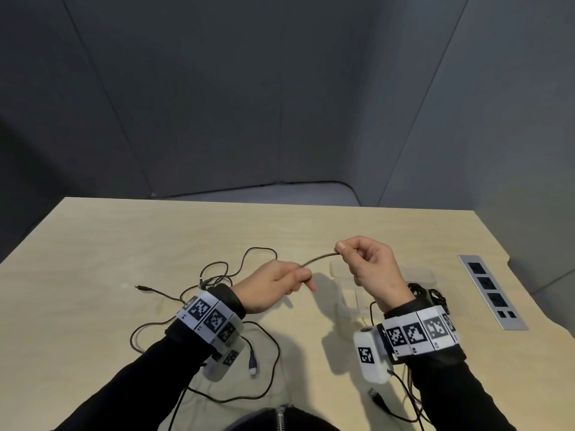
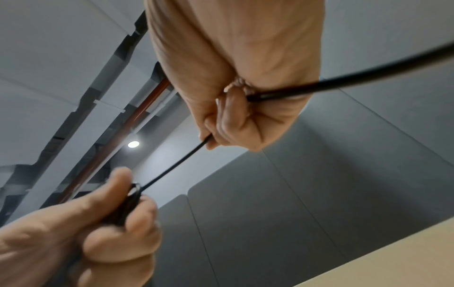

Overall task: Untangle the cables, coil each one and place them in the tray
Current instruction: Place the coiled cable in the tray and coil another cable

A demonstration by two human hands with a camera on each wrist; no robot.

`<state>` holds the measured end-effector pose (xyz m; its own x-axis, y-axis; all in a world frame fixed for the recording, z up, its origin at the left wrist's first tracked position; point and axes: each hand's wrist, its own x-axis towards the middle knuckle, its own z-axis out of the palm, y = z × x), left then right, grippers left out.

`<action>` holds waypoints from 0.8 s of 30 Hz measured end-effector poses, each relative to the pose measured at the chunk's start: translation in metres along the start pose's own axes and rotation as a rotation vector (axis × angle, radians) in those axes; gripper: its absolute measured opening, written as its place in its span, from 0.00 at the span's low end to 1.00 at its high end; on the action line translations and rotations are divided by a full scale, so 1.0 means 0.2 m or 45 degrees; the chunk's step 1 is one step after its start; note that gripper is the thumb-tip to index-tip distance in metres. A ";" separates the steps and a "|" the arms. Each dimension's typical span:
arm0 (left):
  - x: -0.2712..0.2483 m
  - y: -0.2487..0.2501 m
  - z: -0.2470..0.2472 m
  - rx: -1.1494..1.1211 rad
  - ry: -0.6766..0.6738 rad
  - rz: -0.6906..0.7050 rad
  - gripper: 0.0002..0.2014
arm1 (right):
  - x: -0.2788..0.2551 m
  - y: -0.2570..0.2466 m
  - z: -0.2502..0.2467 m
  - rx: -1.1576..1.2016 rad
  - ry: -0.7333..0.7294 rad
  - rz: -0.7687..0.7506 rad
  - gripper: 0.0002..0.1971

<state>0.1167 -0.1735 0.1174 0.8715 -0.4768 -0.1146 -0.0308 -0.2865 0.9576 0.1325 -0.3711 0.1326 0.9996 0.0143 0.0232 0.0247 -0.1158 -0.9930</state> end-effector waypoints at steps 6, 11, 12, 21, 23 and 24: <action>0.07 0.05 0.02 -0.601 0.477 -0.041 0.18 | -0.05 0.06 0.09 0.041 -0.048 -0.009 0.06; 0.09 0.06 0.00 -0.815 0.757 0.045 0.18 | -0.13 0.14 0.18 -0.190 -0.247 -0.084 0.05; 0.09 0.06 0.00 -0.819 0.772 0.076 0.18 | -0.15 0.15 0.20 -0.248 -0.321 -0.079 0.04; 0.04 0.05 -0.10 -0.681 0.966 0.020 0.16 | -0.22 0.10 0.19 -0.585 -0.766 -0.114 0.10; 0.02 0.04 -0.11 -0.702 0.882 0.007 0.15 | -0.19 0.07 0.16 -0.533 -0.674 -0.144 0.10; 0.01 0.03 -0.11 -0.726 0.845 0.014 0.15 | -0.17 0.06 0.14 -0.495 -0.634 -0.153 0.11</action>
<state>0.1300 -0.1576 0.1295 0.9830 0.1561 -0.0972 0.0542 0.2591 0.9643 0.0982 -0.3448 0.1168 0.8669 0.4981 -0.0182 0.2316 -0.4348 -0.8702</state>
